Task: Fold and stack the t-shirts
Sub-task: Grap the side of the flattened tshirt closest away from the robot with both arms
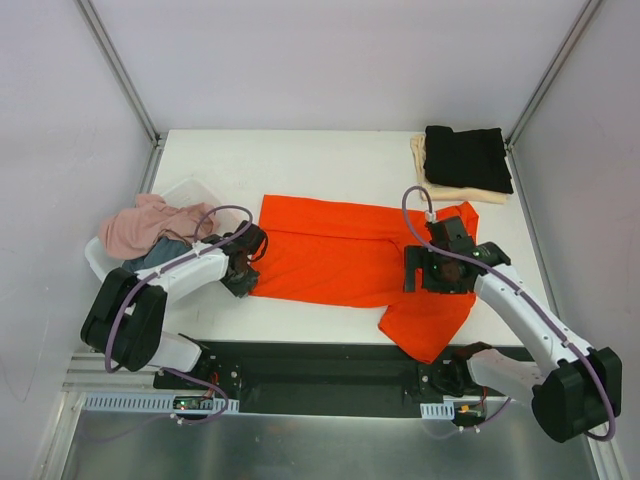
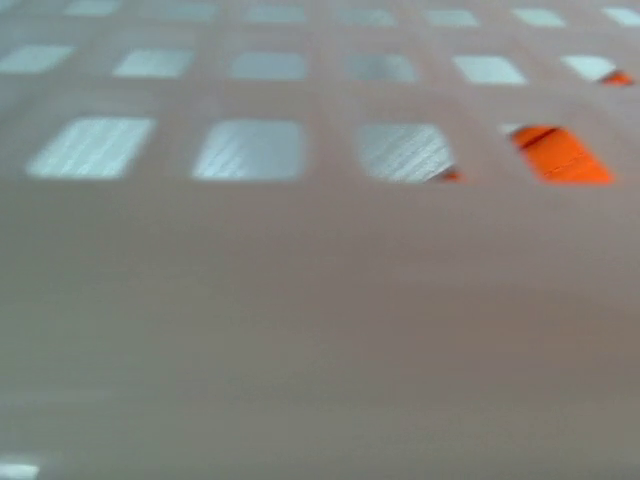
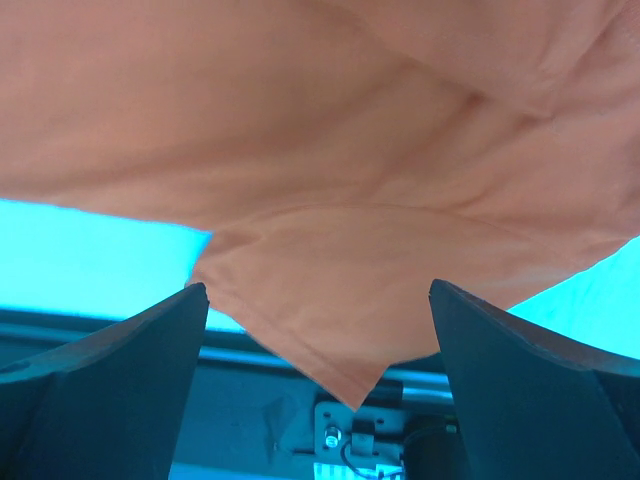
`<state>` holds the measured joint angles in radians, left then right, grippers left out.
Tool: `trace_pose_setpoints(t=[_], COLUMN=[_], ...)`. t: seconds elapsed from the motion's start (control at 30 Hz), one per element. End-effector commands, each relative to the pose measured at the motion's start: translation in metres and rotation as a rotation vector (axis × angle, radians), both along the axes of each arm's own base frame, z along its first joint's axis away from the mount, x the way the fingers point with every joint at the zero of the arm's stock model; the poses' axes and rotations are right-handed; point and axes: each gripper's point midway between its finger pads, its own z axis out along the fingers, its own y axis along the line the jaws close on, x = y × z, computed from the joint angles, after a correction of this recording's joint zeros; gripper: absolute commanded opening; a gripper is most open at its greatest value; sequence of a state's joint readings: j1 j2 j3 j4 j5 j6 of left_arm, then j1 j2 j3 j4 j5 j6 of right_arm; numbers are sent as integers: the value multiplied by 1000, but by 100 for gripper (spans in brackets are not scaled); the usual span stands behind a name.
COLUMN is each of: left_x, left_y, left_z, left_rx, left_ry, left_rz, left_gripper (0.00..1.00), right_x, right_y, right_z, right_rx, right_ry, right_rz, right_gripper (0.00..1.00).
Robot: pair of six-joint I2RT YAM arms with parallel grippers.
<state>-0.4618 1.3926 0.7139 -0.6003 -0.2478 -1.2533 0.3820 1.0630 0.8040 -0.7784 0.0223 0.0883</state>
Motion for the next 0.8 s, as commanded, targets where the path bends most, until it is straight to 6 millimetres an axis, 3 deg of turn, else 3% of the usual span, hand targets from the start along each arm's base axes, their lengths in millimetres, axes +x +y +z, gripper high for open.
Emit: trace_pose_setpoints(t=[0.0,0.17,0.3,0.5,0.77], left_x=[11,10,10,11,18], left_y=[-5,-3,-5,-7,-19], left_z=[0,0,2,6,10], left_rx=[17,36,31,31,2], left_ry=[-21,-30,-37,-53,-39], left_rz=[-1,-10,-15,-29,-73], left_gripper=[1,0,0,0,0], right_x=[-22,-69,-97,-132,-135], right_y=[11,43,48,39,18], right_z=[5,-12,-23,-39,-66], right_rx=[-12,11,-49,-192,-343], right_ry=[41,185,283,413,455], right_rz=[103,286,379,425,307], right_gripper=[98,97,94,90,79])
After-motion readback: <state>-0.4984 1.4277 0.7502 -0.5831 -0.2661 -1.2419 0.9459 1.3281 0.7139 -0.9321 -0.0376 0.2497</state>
